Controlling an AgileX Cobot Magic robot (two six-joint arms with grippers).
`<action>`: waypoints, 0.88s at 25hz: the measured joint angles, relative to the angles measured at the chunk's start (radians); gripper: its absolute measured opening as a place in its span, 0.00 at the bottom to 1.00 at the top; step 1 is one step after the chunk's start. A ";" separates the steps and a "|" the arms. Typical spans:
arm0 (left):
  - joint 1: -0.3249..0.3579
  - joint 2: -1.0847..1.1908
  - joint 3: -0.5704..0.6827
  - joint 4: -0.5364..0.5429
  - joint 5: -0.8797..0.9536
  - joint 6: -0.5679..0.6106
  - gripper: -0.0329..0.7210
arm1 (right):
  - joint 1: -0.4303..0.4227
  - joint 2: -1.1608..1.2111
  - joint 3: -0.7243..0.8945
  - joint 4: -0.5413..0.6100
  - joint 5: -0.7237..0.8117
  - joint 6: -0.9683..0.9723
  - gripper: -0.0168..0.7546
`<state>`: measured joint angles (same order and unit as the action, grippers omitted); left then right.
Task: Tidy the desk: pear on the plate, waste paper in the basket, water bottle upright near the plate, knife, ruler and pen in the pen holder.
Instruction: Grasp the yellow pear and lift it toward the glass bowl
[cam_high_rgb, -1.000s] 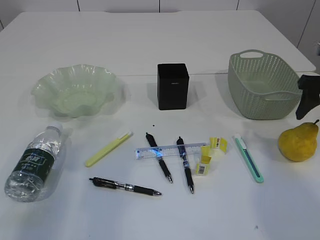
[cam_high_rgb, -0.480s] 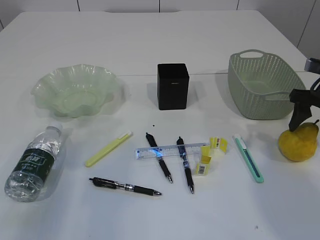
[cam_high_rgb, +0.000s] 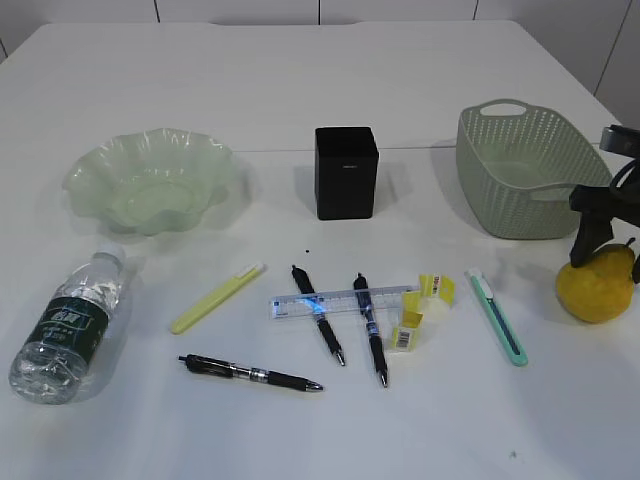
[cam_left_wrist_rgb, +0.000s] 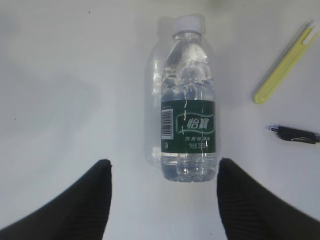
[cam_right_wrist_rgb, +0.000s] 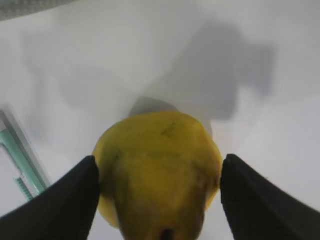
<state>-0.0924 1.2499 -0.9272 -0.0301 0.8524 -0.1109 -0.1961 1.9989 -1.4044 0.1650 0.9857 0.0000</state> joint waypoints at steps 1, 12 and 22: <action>0.000 0.000 0.000 0.000 0.000 0.000 0.66 | 0.000 0.002 0.000 0.000 0.000 0.000 0.73; 0.000 0.000 0.000 0.000 -0.002 0.000 0.66 | 0.000 0.002 -0.012 0.004 0.004 0.000 0.51; 0.000 0.000 0.000 0.000 -0.002 0.000 0.66 | -0.002 0.002 -0.013 0.004 0.008 -0.008 0.41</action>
<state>-0.0924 1.2499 -0.9272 -0.0301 0.8507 -0.1109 -0.1978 2.0011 -1.4177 0.1693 0.9939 -0.0085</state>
